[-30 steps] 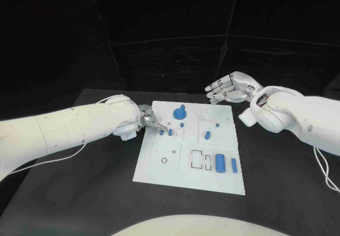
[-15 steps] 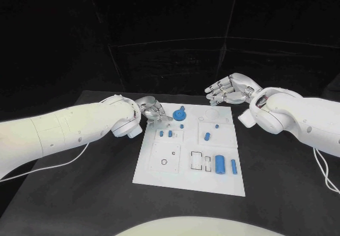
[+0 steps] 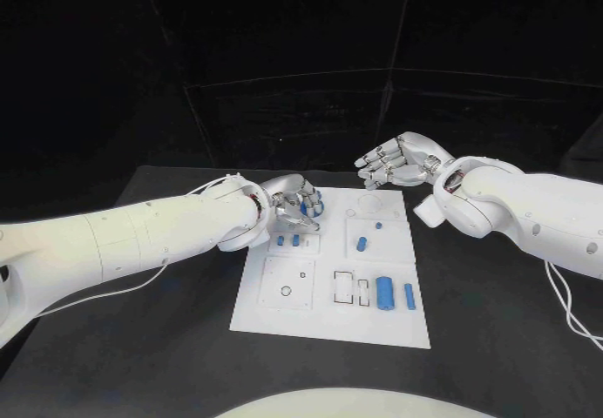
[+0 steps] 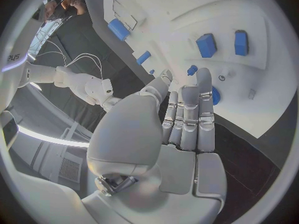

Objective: Assemble the parts on the task board

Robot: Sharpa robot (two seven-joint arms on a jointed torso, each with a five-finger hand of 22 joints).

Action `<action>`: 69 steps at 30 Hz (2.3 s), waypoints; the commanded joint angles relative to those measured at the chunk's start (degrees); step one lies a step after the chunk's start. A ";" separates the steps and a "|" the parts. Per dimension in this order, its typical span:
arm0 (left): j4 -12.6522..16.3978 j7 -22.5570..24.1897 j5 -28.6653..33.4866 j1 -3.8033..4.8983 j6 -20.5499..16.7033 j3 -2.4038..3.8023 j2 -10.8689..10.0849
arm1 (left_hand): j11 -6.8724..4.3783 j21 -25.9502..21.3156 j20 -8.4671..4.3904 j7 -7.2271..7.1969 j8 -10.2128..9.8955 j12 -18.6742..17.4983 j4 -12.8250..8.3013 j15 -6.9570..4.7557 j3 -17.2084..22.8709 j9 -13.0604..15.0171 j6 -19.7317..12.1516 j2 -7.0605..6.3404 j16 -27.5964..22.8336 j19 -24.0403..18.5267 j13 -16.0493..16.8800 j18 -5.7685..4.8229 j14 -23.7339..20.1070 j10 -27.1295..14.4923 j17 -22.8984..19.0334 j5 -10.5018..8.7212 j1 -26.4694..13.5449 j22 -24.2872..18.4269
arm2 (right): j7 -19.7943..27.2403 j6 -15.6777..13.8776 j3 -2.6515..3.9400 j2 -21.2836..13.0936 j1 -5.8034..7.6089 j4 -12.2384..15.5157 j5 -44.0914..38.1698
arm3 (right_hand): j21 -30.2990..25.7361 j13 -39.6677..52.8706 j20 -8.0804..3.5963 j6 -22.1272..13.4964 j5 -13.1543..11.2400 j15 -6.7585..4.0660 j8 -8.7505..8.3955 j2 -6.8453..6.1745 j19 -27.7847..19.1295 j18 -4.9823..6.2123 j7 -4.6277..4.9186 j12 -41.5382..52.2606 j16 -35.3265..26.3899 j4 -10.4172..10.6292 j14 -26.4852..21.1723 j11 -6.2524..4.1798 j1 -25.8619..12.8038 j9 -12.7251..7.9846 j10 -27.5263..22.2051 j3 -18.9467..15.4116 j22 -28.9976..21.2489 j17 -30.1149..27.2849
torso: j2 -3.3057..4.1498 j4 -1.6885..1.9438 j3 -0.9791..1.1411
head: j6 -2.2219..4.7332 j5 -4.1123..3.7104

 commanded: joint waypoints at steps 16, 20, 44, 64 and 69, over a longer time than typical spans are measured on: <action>-6.48 -5.71 -14.47 -0.57 0.00 -0.49 5.96 | -0.59 5.65 -0.70 -1.00 -4.33 -4.95 -1.67 -0.58 2.54 -6.61 7.71 -0.44 11.30 6.25 -7.94 0.22 8.57 2.71 9.65 -0.16 -1.62 3.97 | 0.83 -0.40 0.02 0.96 0.06 -0.14 -0.32 | -0.34 0.02 -0.06 0.55 -0.35 -0.27 0.21 -0.40 -0.19 0.23 0.14 -0.06 0.00 -0.01 0.06 0.02 -0.41 0.05 0.18 0.47 0.00 -0.15 | -0.02 0.09 -0.06 | 0.02 -0.76; -7.29 -6.30 -14.69 -0.60 1.13 -0.49 6.80 | -0.54 5.21 -0.69 -0.96 -4.86 -5.38 -1.82 -0.53 2.74 -7.22 7.96 -0.45 10.99 5.98 -8.65 0.33 8.23 2.76 8.81 -0.15 -1.77 3.54 | 0.82 -0.36 0.02 1.09 0.03 -0.34 -0.32 | -0.35 0.02 -0.05 0.53 -0.37 -0.26 0.19 -0.47 -0.19 0.22 0.17 -0.07 -0.01 0.00 0.06 0.03 -0.47 0.03 0.17 0.51 0.00 -0.18 | -0.07 0.10 -0.10 | -0.20 -0.92; -8.42 -7.96 -14.20 -0.70 6.11 -0.47 8.31 | -1.23 10.87 -0.98 -1.55 -6.39 -5.48 -2.45 -1.02 4.53 -9.51 10.45 0.60 14.08 8.35 -11.01 -0.60 9.82 6.37 11.63 -0.15 -2.14 9.28 | 1.17 -0.25 0.01 1.58 -0.17 -0.75 -0.33 | -0.35 0.02 -0.06 0.50 -0.35 -0.26 0.16 -0.51 -0.18 0.22 0.19 -0.07 -0.01 -0.01 0.07 0.04 -0.52 0.01 0.16 0.68 0.00 -0.23 | -0.06 0.15 -0.03 | -0.56 -0.95; -9.64 -6.99 -11.72 -0.80 5.82 -0.46 9.17 | -0.92 12.00 -0.95 -1.08 -8.81 -6.59 -2.78 -0.84 5.53 -11.49 9.61 0.22 14.89 8.44 -12.88 -0.84 10.04 6.67 11.72 -0.17 -3.28 10.55 | 1.27 -0.14 0.00 1.86 -0.23 -1.07 -0.33 | -0.35 0.02 -0.07 0.53 -0.28 -0.27 0.16 -0.49 -0.16 0.22 0.19 -0.07 -0.01 -0.03 0.10 0.04 -0.52 0.01 0.17 0.91 0.01 -0.28 | -0.11 0.16 -0.05 | -0.53 -0.96; -9.99 -6.91 -11.06 -0.81 5.90 -0.46 9.37 | -0.79 12.21 -0.86 -0.93 -9.47 -6.88 -2.59 -0.72 5.20 -11.93 9.18 -0.24 15.01 8.45 -13.25 -0.89 10.05 6.51 11.69 -0.18 -4.04 10.80 | 1.26 -0.16 0.00 1.86 -0.23 -1.10 -0.33 | -0.36 0.02 -0.08 0.54 -0.26 -0.27 0.15 -0.50 -0.16 0.22 0.20 -0.07 -0.01 -0.03 0.12 0.04 -0.55 0.00 0.18 1.06 0.01 -0.31 | -0.08 0.20 -0.05 | -0.47 -0.99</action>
